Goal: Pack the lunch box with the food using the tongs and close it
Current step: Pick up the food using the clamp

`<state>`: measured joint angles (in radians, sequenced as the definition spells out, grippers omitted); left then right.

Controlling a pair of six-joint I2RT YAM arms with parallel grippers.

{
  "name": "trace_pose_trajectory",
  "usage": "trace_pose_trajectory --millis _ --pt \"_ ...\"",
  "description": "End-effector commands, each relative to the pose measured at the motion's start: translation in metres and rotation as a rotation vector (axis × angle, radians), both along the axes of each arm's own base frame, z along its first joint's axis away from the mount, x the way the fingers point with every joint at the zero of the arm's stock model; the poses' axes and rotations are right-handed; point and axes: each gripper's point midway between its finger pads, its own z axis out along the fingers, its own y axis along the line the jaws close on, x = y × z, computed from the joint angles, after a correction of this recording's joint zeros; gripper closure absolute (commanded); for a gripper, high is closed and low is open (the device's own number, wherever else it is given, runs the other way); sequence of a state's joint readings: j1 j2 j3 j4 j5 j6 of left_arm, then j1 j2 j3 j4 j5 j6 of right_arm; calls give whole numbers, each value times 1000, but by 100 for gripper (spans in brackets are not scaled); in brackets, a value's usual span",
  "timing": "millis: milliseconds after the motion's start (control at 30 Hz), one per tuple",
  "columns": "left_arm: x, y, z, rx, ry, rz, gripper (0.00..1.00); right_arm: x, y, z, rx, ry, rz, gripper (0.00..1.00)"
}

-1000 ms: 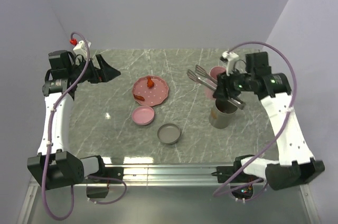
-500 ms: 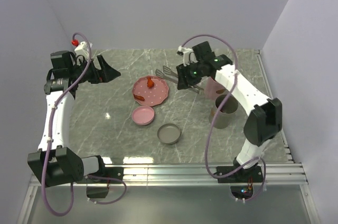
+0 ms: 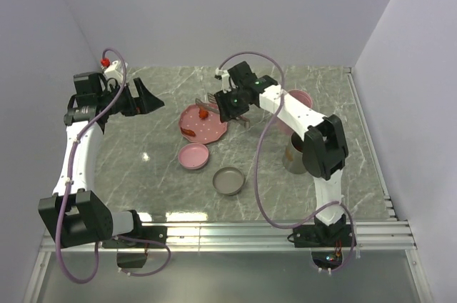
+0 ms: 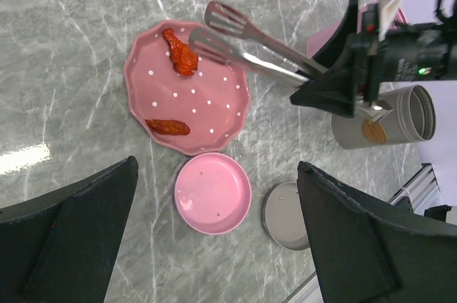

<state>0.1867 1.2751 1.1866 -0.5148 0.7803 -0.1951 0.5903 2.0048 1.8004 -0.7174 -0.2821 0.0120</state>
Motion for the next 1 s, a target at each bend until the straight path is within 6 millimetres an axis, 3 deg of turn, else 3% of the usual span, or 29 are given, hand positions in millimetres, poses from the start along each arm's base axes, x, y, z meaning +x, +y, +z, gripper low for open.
trace_pose_trajectory --millis 0,467,700,967 --pt "7 3 4 22 -49 -7 1 16 14 9 -12 -81 -32 43" --pt "10 5 -8 17 -26 8 1 0 24 -40 -64 1 -4 42" --pt "12 4 -9 6 -15 -1 1 -5 23 -56 -104 7 2 42" --pt "13 4 -8 10 -18 2 1 -10 24 -55 -113 2 21 48"
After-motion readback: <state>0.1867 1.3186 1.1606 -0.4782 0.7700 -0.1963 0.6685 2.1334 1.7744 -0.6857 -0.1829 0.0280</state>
